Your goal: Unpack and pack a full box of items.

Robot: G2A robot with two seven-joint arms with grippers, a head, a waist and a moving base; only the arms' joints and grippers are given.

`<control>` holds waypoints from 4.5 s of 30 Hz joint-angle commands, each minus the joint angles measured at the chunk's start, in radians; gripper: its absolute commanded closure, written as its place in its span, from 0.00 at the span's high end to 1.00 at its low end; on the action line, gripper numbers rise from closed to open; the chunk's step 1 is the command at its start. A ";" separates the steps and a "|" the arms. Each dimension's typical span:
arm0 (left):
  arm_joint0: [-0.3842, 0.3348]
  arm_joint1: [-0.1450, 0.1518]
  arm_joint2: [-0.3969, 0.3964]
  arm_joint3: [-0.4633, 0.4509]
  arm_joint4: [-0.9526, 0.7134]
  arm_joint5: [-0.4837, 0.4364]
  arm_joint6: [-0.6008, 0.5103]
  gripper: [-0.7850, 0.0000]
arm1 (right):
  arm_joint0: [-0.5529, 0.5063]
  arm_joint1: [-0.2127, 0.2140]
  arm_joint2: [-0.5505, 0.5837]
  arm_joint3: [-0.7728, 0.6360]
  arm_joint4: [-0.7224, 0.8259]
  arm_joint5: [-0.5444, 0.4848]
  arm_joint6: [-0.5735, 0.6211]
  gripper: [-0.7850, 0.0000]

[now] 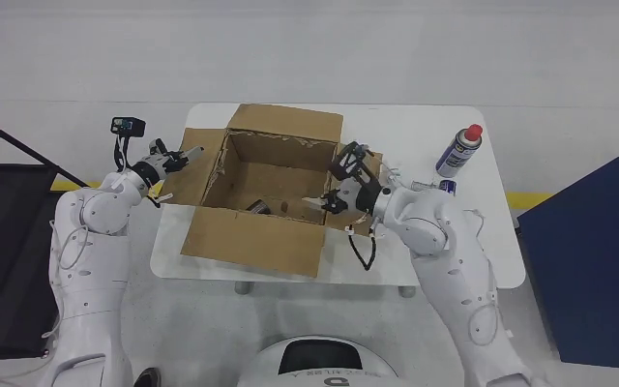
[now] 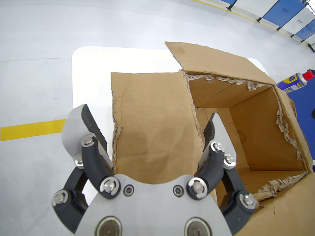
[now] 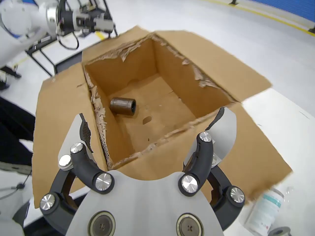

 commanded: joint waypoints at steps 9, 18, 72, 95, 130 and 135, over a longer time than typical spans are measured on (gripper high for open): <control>0.000 0.000 0.000 0.000 0.000 0.000 0.000 1.00 | 0.255 -0.047 -0.245 0.182 0.012 0.122 0.091 1.00; 0.000 0.000 0.000 0.000 0.000 0.000 0.000 1.00 | 0.277 -0.053 -0.267 0.194 -0.020 0.159 0.091 1.00; 0.000 0.000 0.000 0.000 0.000 0.000 0.000 1.00 | 0.680 -0.229 -0.581 0.834 0.217 0.101 0.103 1.00; 0.000 0.000 0.000 0.000 0.000 0.000 0.000 1.00 | 0.804 -0.498 -0.781 1.393 0.302 -0.072 -0.031 0.91; 0.000 0.000 0.000 0.000 0.000 0.000 0.000 1.00 | 0.811 -0.563 -0.777 1.468 0.312 -0.155 0.004 1.00; 0.000 0.000 0.000 0.000 0.000 0.000 0.000 1.00 | 0.798 -0.553 -0.772 1.435 0.308 -0.144 0.025 1.00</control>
